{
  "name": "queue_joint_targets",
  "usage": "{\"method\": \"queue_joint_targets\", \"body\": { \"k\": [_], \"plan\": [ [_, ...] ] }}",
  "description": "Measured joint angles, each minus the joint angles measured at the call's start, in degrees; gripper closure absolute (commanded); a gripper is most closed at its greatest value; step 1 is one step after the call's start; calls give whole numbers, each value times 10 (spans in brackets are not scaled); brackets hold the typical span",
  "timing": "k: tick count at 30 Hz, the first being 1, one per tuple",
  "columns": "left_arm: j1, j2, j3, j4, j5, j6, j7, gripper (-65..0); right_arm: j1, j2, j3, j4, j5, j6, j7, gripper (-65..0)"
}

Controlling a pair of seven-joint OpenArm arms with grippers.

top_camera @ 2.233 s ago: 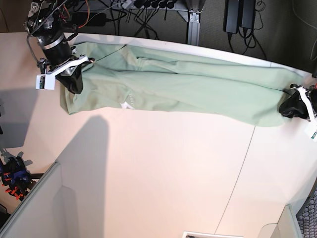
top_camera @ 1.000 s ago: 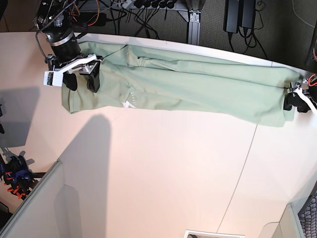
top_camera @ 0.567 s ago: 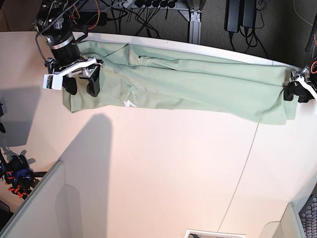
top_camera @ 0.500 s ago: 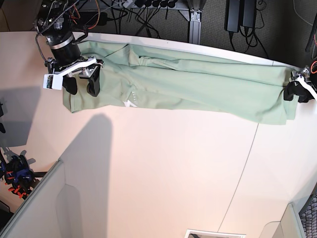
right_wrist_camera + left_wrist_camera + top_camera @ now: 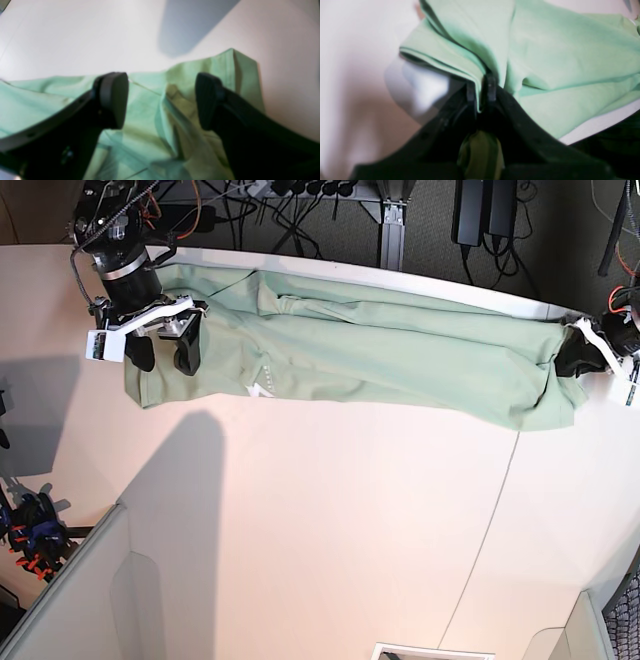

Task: Fold the T-shirt properly
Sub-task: 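Hold both ends of the folded strip and smooth it flat, then fold the hem end toward the collar with the left gripper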

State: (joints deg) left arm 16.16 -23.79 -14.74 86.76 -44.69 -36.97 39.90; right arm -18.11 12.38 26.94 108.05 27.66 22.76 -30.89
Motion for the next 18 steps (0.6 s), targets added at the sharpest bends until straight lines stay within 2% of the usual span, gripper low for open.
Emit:
{"method": "queue_joint_targets", "body": {
  "k": [3,6,8,10,15,18],
  "plan": [
    [-24,2,1,-1,36,-3,-23,0,0,0,0,0,0,0,0,-415],
    [-54,1,1,-2,110,-7,-80,0,0,0,0,0,0,0,0,-415],
    [-76,0,1,-10,144,-7,-89,0,0,0,0,0,0,0,0,-415],
    [-96,-1,1,-29,152,-9,-92,0,0,0,0,0,0,0,0,-415],
    [-156,-17,1,-127,188,-14,-145,0,0,2,0,0,1,0,0,-415],
    [-212,-32,1,-201,190,-14,-145,0,0,2,0,0,2,0,0,-415]
  ]
}}
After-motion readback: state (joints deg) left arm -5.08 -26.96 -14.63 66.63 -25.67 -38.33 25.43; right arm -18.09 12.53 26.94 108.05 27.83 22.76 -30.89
